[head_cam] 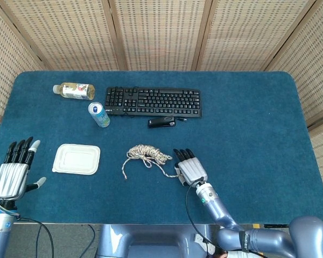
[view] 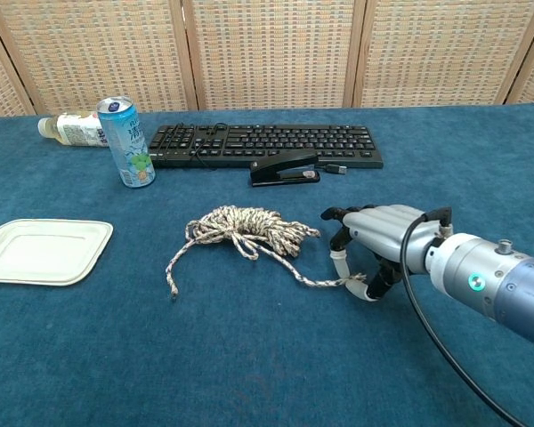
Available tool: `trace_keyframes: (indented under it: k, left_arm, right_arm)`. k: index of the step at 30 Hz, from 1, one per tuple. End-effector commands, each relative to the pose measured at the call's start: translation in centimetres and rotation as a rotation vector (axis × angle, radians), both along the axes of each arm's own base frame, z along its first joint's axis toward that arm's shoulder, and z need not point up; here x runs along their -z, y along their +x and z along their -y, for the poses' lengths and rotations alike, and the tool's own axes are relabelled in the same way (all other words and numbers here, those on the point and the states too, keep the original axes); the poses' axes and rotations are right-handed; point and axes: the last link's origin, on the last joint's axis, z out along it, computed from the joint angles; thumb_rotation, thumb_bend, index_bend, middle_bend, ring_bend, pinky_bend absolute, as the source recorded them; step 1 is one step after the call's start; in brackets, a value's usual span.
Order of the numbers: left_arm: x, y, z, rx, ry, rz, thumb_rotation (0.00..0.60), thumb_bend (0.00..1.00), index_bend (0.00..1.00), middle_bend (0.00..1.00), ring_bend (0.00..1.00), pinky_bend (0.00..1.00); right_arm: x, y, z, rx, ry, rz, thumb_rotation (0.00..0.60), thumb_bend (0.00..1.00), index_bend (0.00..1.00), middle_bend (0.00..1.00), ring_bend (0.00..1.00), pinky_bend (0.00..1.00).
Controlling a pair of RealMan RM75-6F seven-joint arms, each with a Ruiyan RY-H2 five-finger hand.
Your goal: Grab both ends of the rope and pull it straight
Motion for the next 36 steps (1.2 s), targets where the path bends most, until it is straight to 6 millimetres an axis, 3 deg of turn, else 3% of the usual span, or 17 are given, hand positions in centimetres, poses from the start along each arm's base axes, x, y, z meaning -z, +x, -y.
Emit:
trace_keyframes:
  k: [1,4,8,10,12,15,24,36]
  left_arm:
    - [1.0,1.6,-1.6,0.095,-0.054,-0.082,0.6,0.03,0.03,0.0,0.0,0.0]
    - [2.1,2.9,-3.4,0.188,-0.107,-0.156,0.6,0.07,0.11,0.0,0.0,0.0]
    - [5.1,5.6,-6.7,0.376,-0.269,-0.247,0.6,0.22,0.28,0.0,0.0,0.0]
    - [6.5,6.5,-8.2,0.463,-0.345,-0.278,0.6,0.23,0.33,0.0,0.0,0.0]
    - [7.7,6.9,-9.1,0.514,-0.387,-0.313,0.6,0.23,0.35,0.0,0.0,0.0]
    - [11.5,8.2,-10.4,0.602,-0.475,-0.384,0.6,0.24,0.36,0.0,0.0,0.0]
    - [16.1,9.2,-10.5,0.645,-0.559,-0.409,0.6,0.35,0.39,0.0,0.0,0.0]
    - [17.5,9.5,-10.3,0.646,-0.58,-0.39,0.6,0.38,0.43,0.0,0.0,0.0]
  right_arm:
    - [0.0,0.1,0.0,-0.003,0.0,-0.001,0.6,0.45,0.66,0.0,0.0,0.0]
    - [0.0,0.2,0.0,-0.004,-0.001,-0.003,0.6,0.45,0.66,0.0,0.0,0.0]
    - [0.1,0.3,-0.1,-0.003,-0.001,-0.005,0.6,0.45,0.66,0.0,0.0,0.0]
    - [0.1,0.2,-0.1,-0.001,-0.002,-0.007,0.6,0.45,0.66,0.0,0.0,0.0]
    - [0.1,0.2,-0.1,0.001,-0.004,-0.009,0.6,0.46,0.66,0.0,0.0,0.0]
    - [-0.1,0.2,-0.1,0.004,-0.009,-0.013,0.6,0.45,0.66,0.0,0.0,0.0]
    - [-0.1,0.2,0.0,0.01,-0.009,-0.018,0.6,0.46,0.66,0.0,0.0,0.0]
    - [-0.3,0.0,0.2,0.018,-0.012,-0.016,0.6,0.47,0.66,0.0,0.0,0.0]
